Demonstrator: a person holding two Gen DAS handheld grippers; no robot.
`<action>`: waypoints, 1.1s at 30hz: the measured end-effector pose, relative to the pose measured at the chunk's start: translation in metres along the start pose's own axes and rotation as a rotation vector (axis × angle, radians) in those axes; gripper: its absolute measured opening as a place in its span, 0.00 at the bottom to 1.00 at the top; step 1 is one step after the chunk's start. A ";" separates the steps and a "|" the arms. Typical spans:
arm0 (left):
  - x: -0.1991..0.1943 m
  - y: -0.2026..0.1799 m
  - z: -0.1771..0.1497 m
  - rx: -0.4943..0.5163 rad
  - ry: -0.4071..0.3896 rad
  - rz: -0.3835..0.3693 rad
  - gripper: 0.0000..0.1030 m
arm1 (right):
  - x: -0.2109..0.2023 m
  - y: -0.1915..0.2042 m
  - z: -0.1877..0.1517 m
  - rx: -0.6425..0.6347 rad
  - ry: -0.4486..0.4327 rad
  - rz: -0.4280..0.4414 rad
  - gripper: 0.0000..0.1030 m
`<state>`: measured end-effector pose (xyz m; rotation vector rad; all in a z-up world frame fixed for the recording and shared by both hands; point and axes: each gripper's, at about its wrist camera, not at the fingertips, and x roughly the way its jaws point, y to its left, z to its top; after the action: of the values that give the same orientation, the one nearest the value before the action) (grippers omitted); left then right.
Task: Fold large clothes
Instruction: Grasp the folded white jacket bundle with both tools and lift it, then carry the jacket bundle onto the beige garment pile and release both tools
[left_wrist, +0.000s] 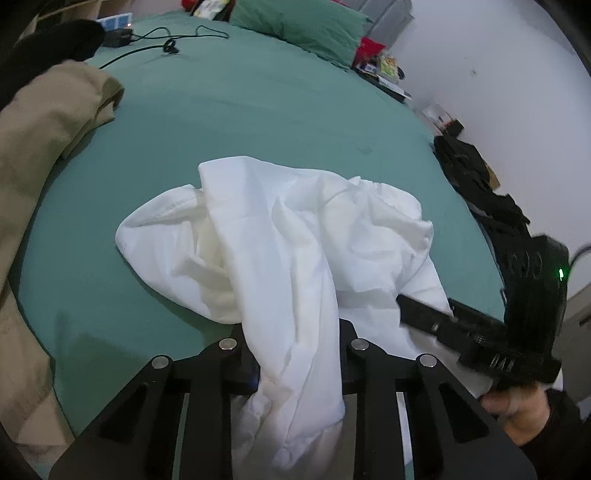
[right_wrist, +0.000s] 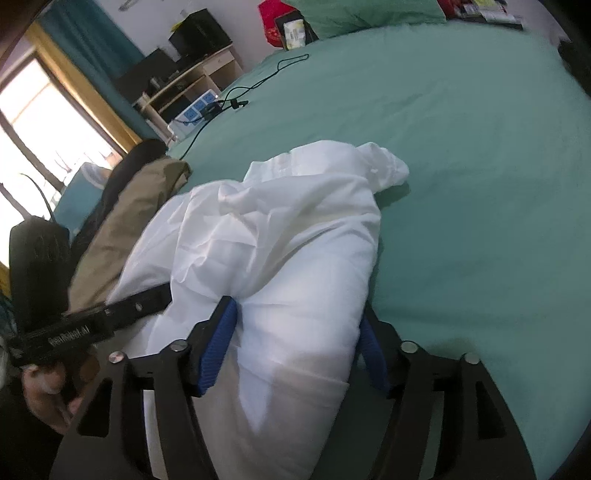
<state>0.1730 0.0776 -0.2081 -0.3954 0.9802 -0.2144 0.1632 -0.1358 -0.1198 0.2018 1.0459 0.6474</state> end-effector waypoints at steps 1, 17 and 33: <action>0.000 -0.001 0.000 0.001 -0.003 0.007 0.25 | 0.000 0.002 -0.001 -0.006 -0.002 -0.007 0.63; -0.037 -0.022 0.001 0.064 -0.056 -0.037 0.22 | -0.041 0.031 0.009 -0.115 -0.074 -0.003 0.22; -0.103 -0.035 0.015 0.092 -0.175 -0.074 0.22 | -0.093 0.070 0.029 -0.180 -0.212 0.006 0.22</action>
<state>0.1294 0.0851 -0.1073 -0.3594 0.7820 -0.2860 0.1286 -0.1301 -0.0058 0.1130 0.7795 0.7055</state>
